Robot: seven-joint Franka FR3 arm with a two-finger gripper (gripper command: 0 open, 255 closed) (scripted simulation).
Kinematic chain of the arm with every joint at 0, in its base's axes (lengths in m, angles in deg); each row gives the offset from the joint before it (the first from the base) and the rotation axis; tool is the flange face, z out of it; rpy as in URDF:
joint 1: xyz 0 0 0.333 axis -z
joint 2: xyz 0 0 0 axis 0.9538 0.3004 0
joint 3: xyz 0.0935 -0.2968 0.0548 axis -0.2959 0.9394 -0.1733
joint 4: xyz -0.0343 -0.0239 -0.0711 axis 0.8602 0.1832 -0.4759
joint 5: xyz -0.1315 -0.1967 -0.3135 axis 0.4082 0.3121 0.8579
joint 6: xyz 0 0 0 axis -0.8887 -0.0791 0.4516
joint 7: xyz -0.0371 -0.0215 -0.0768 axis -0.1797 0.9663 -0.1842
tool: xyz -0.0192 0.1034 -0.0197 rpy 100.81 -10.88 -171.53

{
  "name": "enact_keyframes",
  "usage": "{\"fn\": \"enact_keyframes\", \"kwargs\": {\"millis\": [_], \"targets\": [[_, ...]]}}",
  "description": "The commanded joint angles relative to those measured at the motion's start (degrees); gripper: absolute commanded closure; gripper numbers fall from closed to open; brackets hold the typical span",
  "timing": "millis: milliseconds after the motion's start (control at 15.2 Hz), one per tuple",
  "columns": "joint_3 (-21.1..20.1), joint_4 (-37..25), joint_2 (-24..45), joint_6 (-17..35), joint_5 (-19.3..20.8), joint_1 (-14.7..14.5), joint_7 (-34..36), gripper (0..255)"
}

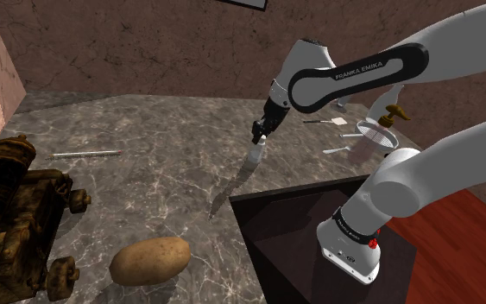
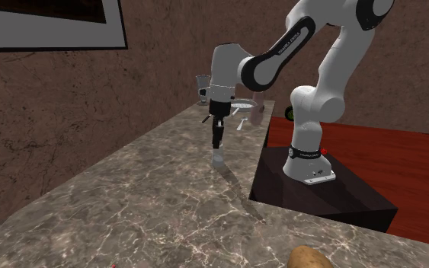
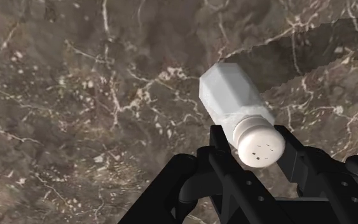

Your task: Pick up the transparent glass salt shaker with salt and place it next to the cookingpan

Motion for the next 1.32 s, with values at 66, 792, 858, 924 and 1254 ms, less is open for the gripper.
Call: {"fn": "enact_keyframes", "kwargs": {"millis": [66,792,858,924,1254], "targets": [[0.00,0.00,0.01,0.00,0.00,0.00,0.00,255],[0.21,-2.08,-2.75,-4.84,0.37,0.14,0.31,255],[0.25,-2.54,-3.24,-5.78,0.44,0.16,0.37,255],[0.29,-3.01,-3.71,-6.72,0.50,0.19,0.43,255],[0.51,-5.54,-5.75,-11.29,0.83,0.31,0.70,255]]}}
